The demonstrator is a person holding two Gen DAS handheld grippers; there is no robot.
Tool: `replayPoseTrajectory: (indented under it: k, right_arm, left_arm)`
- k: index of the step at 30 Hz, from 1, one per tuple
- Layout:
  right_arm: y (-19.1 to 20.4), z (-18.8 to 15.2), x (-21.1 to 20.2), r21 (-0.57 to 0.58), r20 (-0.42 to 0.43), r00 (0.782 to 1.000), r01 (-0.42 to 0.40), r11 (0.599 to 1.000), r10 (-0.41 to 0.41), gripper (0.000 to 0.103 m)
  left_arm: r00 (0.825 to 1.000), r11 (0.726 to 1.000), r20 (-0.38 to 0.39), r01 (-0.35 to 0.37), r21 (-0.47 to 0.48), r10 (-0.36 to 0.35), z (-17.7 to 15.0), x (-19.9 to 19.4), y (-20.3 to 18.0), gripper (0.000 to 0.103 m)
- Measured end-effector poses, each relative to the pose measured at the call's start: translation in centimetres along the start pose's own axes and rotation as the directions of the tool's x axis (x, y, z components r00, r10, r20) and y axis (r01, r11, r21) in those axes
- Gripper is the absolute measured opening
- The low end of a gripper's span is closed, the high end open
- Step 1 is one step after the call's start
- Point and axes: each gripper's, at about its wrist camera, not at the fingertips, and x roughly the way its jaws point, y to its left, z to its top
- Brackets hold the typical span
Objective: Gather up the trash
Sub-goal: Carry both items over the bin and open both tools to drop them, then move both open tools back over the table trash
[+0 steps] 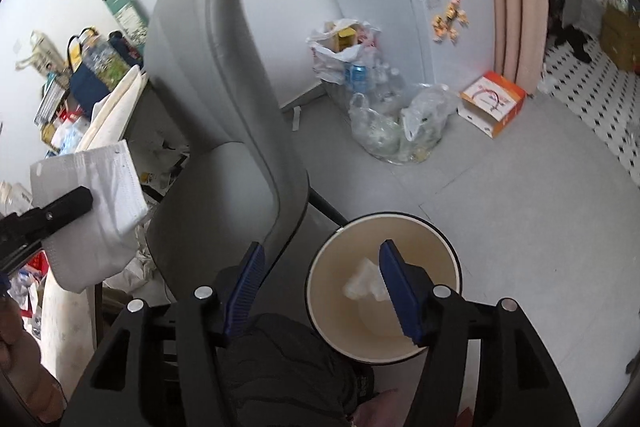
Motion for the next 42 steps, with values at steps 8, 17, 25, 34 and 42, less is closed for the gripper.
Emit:
replayPoseTrajectory:
  k: [8, 17, 25, 34, 42]
  right_arm:
    - [-3.9, 0.3, -4.5, 0.081, 0.089, 0.993, 0.075, 0.994, -0.082, 0.072]
    - [-6.6, 0.4, -8.6, 0.141, 0.182, 0.965, 0.165, 0.976, -0.189, 0.090]
    - [-6.9, 0.5, -9.2, 0.148, 0.198, 0.962, 0.159, 0.976, -0.187, 0.090]
    - [-3.3, 0.9, -10.4, 0.076, 0.231, 0.960, 0.144, 0.987, -0.158, 0.095]
    - [3.2, 1.0, -10.8, -0.037, 0.252, 0.963, 0.112, 0.993, -0.099, 0.095]
  left_arm:
    - [0.995, 0.997, -0.083, 0.059, 0.058, -0.054, 0.0, 3.9, -4.1, 0.005]
    - [0.976, 0.988, -0.191, 0.125, 0.089, -0.106, -1.3, 7.6, -7.8, 0.006]
    - [0.973, 0.987, -0.181, 0.153, 0.049, -0.142, -1.5, 7.5, -7.6, 0.077]
    - [0.997, 0.998, -0.030, 0.068, -0.006, -0.068, 0.5, 1.4, -3.8, 0.090]
    - [0.989, 0.998, 0.144, -0.012, -0.065, 0.022, 1.1, -6.1, 1.2, 0.097]
